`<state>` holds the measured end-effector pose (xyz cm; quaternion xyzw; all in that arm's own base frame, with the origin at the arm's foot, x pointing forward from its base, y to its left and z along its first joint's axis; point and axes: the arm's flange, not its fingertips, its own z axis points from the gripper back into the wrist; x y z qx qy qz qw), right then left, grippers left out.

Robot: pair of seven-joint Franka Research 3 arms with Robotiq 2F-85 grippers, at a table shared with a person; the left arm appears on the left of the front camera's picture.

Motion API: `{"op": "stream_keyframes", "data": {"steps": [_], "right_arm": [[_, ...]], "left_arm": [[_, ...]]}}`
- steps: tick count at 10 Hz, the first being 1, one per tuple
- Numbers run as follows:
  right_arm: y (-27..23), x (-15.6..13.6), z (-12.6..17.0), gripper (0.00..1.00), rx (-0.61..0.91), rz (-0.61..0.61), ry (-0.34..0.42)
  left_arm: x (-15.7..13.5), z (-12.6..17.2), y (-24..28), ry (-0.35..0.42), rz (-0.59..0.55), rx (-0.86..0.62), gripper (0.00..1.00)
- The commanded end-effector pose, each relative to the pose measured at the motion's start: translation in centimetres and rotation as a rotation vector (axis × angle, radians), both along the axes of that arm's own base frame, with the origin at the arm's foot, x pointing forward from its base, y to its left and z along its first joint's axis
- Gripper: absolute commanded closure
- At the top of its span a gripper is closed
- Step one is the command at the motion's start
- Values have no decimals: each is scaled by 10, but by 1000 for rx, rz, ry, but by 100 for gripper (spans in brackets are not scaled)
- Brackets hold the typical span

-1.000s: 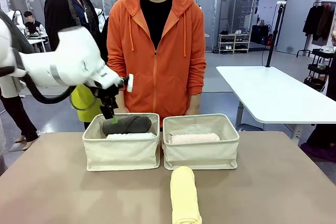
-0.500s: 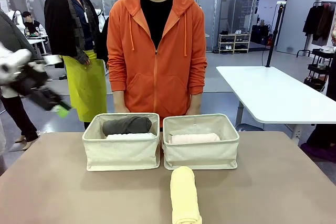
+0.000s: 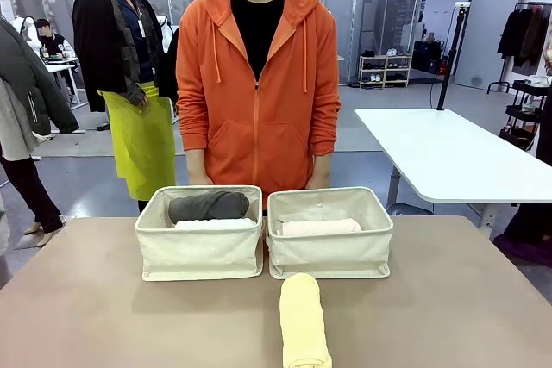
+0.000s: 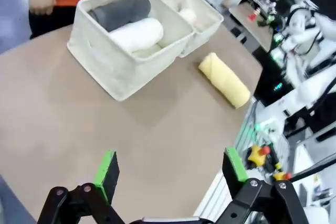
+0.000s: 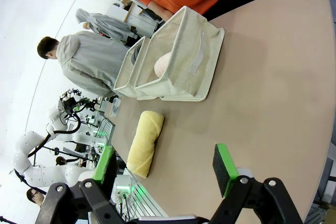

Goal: Divide the towels into two baskets.
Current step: Pick up one hotel-folded towel from the bottom of the table and place it in the Fabric basket indicated by the person.

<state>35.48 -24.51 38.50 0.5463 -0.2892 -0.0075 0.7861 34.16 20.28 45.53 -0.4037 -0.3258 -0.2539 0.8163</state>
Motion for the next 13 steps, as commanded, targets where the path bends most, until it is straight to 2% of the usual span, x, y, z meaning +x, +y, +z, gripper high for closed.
{"op": "stream_keyframes", "data": {"steps": [1,2,4,5,6,13], "right_arm": [[1,-1,2,7,-7,9,-1],[1,-1,2,7,-7,9,-1],[1,-1,2,7,-7,9,-1],[1,-1,2,7,-7,9,-1],[1,-1,2,7,-7,9,-1],[1,-1,2,7,-7,9,-1]], "left_arm": [[-27,-23,21,100,-7,-191,0],[-47,-47,39,147,75,-249,0],[-68,-86,48,217,110,-328,0],[-68,-94,48,183,98,-345,0],[-70,-79,44,191,107,-293,0],[-70,-79,44,191,107,-293,0]]}}
